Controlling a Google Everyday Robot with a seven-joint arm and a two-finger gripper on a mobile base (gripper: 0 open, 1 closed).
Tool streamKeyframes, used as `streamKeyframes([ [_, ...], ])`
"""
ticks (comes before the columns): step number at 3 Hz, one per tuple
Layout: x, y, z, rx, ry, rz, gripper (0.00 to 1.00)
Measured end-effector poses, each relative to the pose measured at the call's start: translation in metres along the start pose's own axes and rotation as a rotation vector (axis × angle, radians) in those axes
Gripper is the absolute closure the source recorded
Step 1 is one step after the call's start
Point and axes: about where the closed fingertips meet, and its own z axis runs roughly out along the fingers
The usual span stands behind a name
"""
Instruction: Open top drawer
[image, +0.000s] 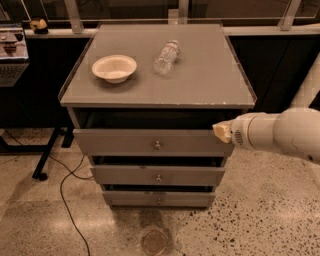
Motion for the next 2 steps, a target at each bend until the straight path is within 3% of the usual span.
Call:
streamKeyframes([
  [2,0.011,-0.004,0.034,0.042,-0.067,0.070,1.00],
])
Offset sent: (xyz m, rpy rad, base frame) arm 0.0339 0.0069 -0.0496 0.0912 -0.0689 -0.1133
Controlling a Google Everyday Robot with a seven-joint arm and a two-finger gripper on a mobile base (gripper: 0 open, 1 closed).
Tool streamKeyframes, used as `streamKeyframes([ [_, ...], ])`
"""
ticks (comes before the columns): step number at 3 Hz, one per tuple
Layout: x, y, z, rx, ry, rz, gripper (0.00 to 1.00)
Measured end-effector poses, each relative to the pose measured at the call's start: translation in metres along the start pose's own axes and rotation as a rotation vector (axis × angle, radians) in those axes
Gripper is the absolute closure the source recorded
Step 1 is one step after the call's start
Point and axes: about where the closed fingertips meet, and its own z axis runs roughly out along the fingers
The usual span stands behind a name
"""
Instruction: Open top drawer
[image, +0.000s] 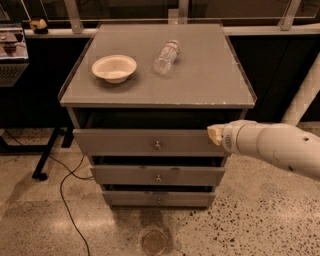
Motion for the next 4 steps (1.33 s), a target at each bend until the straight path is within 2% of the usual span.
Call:
streamKeyframes([
  [2,-0.014,0.001,0.041,-0.011,-0.040,0.033,1.00],
  [4,-0.017,-0.007,0.052,0.020,-0.058,0.039,1.00],
])
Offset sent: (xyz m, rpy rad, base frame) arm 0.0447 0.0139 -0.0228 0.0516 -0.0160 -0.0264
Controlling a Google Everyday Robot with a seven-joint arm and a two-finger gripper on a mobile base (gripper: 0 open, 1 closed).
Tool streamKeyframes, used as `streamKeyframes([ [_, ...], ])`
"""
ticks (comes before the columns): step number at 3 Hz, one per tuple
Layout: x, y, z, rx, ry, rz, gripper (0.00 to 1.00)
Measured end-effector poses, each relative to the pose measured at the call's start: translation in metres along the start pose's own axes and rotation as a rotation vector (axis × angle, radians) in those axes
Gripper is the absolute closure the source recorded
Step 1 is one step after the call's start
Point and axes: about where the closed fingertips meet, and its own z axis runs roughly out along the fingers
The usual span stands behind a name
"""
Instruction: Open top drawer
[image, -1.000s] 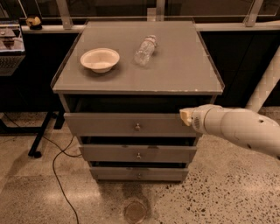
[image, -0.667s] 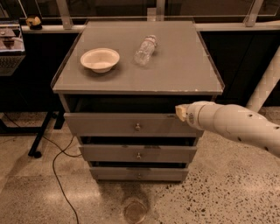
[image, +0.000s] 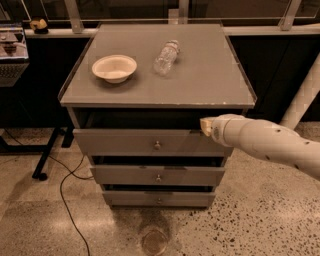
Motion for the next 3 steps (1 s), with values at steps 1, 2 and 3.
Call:
streamKeyframes([
  [1,0.000,-0.007,0.015,0.015,0.000,-0.003,1.00],
  [2,0.004,-0.013,0.026,0.030,0.005,0.005,1.00],
  [3,0.008,-0.020,0.034,0.047,0.010,0.020,1.00],
])
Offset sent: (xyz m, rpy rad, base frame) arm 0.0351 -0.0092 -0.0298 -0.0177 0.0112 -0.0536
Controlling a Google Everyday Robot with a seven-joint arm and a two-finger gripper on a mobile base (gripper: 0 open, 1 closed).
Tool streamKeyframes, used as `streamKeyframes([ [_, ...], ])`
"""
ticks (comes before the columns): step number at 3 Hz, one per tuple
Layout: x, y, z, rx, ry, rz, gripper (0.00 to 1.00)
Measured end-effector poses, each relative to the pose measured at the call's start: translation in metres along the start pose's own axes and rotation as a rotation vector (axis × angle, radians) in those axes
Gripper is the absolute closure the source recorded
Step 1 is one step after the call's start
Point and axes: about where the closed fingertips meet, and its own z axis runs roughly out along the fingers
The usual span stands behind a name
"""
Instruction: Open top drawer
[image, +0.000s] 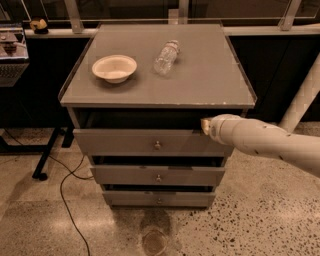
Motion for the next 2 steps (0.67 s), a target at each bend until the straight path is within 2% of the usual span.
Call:
streamKeyframes([
  [2,0.0072,-0.0089,0.0193,0.017,0.023,0.048,1.00],
])
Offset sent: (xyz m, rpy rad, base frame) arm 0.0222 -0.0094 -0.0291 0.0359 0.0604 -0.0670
